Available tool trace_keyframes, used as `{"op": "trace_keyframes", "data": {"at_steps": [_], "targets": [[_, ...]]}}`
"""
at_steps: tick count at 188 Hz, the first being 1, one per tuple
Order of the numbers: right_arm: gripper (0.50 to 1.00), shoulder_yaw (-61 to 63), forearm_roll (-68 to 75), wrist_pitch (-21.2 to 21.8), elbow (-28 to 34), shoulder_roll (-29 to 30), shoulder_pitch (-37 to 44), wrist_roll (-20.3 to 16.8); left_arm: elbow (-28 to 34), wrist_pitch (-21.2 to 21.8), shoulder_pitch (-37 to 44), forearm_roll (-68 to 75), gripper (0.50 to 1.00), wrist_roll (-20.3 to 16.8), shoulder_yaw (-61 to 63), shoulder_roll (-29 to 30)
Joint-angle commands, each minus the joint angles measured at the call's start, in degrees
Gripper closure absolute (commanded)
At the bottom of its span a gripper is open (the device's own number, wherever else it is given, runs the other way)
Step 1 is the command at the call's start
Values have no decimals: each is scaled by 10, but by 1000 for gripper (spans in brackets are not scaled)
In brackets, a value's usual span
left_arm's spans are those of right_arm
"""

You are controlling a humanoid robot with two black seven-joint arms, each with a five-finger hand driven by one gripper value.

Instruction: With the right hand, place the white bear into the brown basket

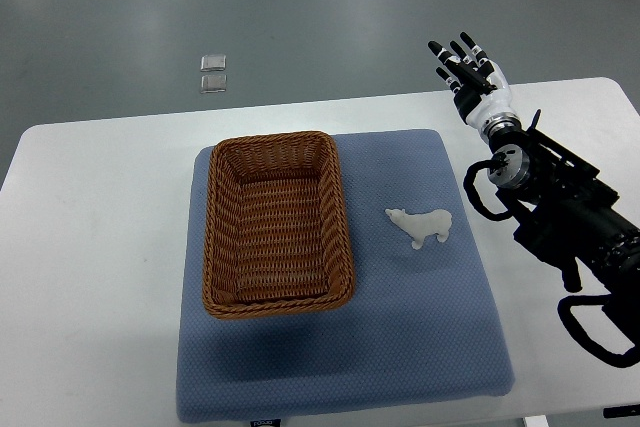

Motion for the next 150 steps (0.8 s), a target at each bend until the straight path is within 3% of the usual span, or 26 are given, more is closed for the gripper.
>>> {"op": "trace_keyframes", "data": {"at_steps": [1, 79, 109, 150], "targets": [[576, 0, 0, 1, 0, 0, -1, 0, 0, 0, 2, 0, 500, 0, -1, 0], [576, -2, 0, 0, 1, 0, -3, 4, 0, 0, -1, 0, 500, 0, 0, 0], [576, -12, -4, 2, 49, -34, -15, 8, 0, 0, -2, 0, 500, 0, 0, 0], [579, -107, -32, -38, 136, -90, -8, 8, 0, 0, -2, 0, 500, 0, 0, 0]]}}
